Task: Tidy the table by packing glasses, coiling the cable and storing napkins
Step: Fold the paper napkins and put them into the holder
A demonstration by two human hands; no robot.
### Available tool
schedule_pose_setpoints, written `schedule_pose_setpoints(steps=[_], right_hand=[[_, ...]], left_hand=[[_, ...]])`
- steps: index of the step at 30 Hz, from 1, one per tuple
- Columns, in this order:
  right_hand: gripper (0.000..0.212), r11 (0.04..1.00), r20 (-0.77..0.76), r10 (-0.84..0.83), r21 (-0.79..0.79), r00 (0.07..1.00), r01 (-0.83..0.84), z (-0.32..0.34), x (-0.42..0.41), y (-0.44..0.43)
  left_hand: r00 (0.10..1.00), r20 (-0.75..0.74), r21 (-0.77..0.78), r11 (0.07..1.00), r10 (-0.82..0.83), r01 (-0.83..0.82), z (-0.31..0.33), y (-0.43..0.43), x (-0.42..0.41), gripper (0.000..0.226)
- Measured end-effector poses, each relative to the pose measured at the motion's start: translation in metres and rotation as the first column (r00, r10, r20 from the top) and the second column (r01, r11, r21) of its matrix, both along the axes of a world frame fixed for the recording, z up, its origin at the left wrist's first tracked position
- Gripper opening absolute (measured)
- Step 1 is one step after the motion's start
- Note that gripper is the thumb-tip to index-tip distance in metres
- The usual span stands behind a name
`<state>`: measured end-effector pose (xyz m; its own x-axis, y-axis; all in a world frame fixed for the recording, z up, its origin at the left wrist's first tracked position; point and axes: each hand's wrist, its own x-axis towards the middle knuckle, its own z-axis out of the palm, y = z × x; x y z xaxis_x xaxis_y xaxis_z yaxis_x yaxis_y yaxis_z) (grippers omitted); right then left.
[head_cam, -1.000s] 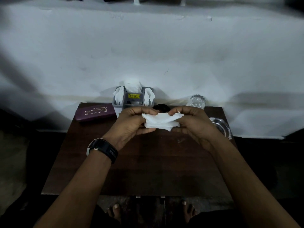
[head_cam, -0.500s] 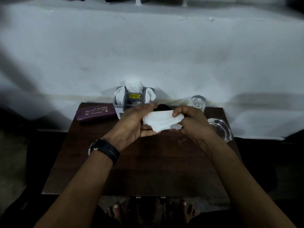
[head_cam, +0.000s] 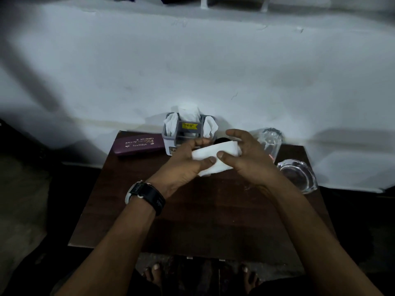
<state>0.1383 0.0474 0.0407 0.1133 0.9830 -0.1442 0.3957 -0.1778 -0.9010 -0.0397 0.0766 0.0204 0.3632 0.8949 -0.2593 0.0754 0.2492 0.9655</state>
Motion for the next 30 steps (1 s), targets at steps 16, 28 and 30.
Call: schedule_pose_setpoints(steps=[16,28,30], right_hand=[[0.059,0.895,0.384,0.026,0.402,0.923,-0.193,0.035,-0.029,0.048],[0.068,0.861,0.735,0.191,0.192,0.650,-0.471,0.010,-0.065,0.083],[0.073,0.863,0.740,0.150,0.226,0.655,-0.453,0.009,-0.064,0.085]], left_hand=[[0.526,-0.848,0.045,0.981,-0.061,0.187,-0.017,0.002,-0.077,0.045],[0.542,-0.839,0.145,0.977,0.037,0.157,-0.013,0.002,-0.084,0.056],[0.556,-0.830,0.137,0.980,0.032,0.148,-0.013,0.002,-0.084,0.058]])
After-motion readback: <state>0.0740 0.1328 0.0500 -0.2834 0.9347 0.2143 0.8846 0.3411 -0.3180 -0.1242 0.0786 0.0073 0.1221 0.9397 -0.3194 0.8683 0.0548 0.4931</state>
